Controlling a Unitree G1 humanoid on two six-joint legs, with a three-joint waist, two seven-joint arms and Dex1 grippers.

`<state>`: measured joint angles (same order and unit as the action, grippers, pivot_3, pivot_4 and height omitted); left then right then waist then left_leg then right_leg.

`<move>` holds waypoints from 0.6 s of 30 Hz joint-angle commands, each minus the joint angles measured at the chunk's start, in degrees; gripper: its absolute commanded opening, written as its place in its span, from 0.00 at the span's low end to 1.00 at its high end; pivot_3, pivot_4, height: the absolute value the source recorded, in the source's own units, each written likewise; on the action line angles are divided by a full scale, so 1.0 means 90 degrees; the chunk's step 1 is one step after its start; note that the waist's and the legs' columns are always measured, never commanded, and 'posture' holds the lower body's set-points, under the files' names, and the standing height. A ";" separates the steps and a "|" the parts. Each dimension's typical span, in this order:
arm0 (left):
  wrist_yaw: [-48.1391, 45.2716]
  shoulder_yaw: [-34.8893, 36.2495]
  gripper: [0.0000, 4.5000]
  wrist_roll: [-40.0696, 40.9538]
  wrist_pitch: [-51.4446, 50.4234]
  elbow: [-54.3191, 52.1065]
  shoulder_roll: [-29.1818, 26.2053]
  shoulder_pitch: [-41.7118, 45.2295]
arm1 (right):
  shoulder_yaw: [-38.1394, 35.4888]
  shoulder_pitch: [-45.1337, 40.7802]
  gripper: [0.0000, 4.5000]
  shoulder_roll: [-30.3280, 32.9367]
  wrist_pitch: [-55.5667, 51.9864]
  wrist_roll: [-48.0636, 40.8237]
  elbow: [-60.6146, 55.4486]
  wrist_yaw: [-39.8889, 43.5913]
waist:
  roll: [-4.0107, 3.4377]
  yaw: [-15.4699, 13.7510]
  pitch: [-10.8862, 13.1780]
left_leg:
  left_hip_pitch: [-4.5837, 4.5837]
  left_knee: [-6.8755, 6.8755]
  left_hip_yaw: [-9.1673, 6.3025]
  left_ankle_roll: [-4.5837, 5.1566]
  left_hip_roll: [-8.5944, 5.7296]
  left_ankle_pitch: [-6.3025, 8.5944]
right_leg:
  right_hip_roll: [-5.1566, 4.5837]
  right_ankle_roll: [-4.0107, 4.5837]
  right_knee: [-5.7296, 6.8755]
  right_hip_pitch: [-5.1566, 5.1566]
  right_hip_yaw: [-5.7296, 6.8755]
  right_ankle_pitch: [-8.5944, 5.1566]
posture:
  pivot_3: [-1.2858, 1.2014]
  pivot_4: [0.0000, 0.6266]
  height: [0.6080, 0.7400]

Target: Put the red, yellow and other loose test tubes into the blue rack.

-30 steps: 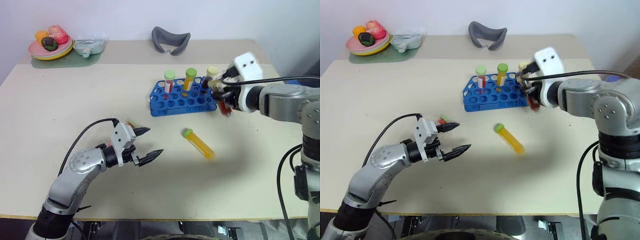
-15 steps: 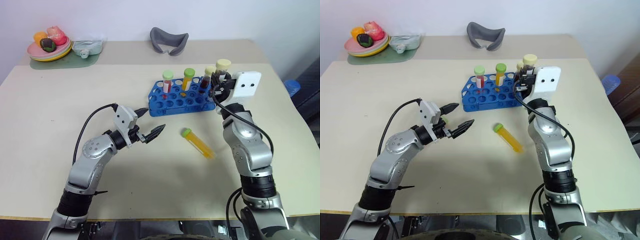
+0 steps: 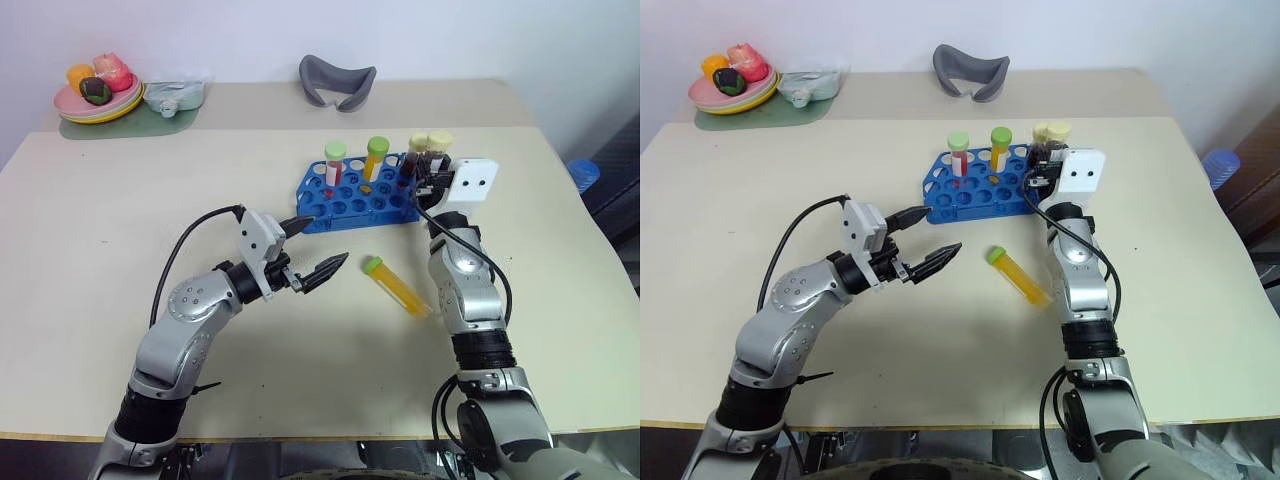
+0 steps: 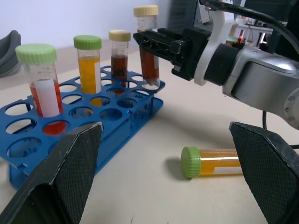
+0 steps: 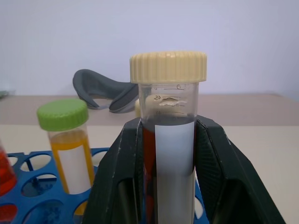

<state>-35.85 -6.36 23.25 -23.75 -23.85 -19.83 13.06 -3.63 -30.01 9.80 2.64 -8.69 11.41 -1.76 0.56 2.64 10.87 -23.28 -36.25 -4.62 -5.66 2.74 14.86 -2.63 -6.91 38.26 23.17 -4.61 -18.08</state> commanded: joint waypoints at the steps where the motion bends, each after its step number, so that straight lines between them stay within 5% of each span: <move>1: -0.0005 -0.0006 1.00 0.0045 0.0071 -0.0241 -0.0012 -0.0079 | -0.0132 -0.0181 0.26 -0.0068 0.0298 0.0068 0.0032 0.0073 | 0.0000 0.0001 0.0000 | 0.0000 0.0000 0.0000 0.0000 0.0000 0.0000 | 0.0000 0.0000 0.0000 0.0000 0.0000 0.0000 | 0.52 0.24 1.00; 9: -0.0093 -0.0052 1.00 -0.0053 0.0308 -0.0121 -0.0001 -0.0216 | -0.0253 -0.0176 0.26 -0.0236 0.0447 -0.0060 0.0178 0.0256 | -0.0002 0.0008 -0.0001 | 0.0001 0.0000 0.0000 -0.0002 0.0000 -0.0001 | 0.0000 0.0000 0.0004 0.0000 -0.0001 0.0000 | 0.52 0.24 1.00; 15: -0.0153 -0.0055 1.00 -0.0084 0.0448 -0.0020 -0.0010 -0.0271 | -0.0444 -0.0067 0.84 -0.0103 0.0030 0.0046 -0.0604 0.0042 | -0.0005 0.0001 -0.0002 | 0.0002 0.0000 0.0000 -0.0003 0.0000 -0.0002 | 0.0000 0.0000 0.0006 0.0000 -0.0001 0.0000 | 0.52 0.24 1.00; 18: -0.0144 -0.0057 1.00 -0.0098 0.0488 -0.0006 0.0004 -0.0302 | -0.0645 0.0173 0.84 0.0271 -0.0602 -0.0140 -0.1578 0.0252 | -0.0006 -0.0014 -0.0003 | 0.0001 0.0000 0.0000 -0.0003 0.0000 -0.0002 | -0.0001 0.0000 0.0005 0.0000 -0.0001 0.0000 | 0.52 0.24 1.00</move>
<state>-37.09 -6.76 22.58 -20.73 -22.76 -19.84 10.73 -7.50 -28.88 10.61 -0.59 -8.83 3.70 -0.48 0.50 2.52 10.84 -23.28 -36.25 -4.62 -5.68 2.73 14.84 -2.65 -6.91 38.30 23.17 -4.62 -18.08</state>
